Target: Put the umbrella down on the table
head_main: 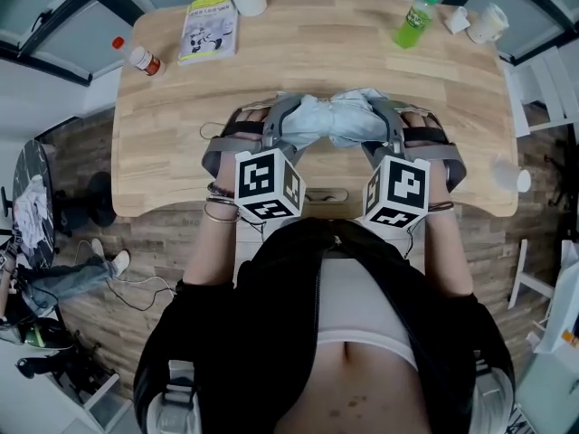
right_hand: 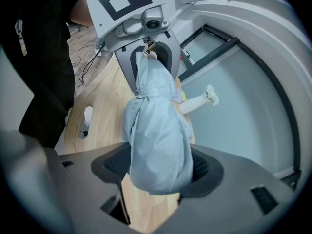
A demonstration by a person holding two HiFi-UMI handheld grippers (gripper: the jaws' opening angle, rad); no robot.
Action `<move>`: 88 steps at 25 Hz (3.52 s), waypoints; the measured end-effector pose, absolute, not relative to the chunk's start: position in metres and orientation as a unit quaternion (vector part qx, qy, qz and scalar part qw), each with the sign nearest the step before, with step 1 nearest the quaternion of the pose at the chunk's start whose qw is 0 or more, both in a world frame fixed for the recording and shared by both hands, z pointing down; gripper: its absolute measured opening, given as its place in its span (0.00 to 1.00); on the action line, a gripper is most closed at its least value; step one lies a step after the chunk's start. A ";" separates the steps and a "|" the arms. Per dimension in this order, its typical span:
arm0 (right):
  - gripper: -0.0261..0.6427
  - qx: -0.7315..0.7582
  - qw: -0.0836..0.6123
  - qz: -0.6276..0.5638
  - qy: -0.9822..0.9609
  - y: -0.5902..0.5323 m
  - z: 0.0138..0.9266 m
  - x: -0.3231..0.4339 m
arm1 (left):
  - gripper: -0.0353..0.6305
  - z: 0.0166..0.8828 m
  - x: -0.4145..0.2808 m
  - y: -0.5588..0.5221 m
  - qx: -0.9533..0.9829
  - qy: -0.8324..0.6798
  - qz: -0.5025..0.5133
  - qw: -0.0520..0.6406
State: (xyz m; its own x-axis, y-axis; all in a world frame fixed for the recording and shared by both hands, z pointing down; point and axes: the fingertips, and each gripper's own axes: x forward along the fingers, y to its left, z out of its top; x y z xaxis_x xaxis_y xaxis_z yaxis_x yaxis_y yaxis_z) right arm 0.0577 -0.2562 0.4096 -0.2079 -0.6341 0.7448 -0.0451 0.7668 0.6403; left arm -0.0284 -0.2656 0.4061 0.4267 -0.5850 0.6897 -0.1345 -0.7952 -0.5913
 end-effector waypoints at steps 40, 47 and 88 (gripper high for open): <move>0.51 0.202 0.604 -0.217 -0.740 -0.281 0.450 0.053 | 0.45 0.446 -0.032 -0.294 -0.816 0.198 -0.509 0.191; 0.51 0.201 0.605 -0.218 -0.739 -0.282 0.456 0.051 | 0.45 0.453 -0.034 -0.294 -0.815 0.197 -0.512 0.187; 0.51 0.168 0.617 -0.186 -0.746 -0.277 0.513 0.049 | 0.45 0.506 -0.039 -0.287 -0.812 0.177 -0.537 0.149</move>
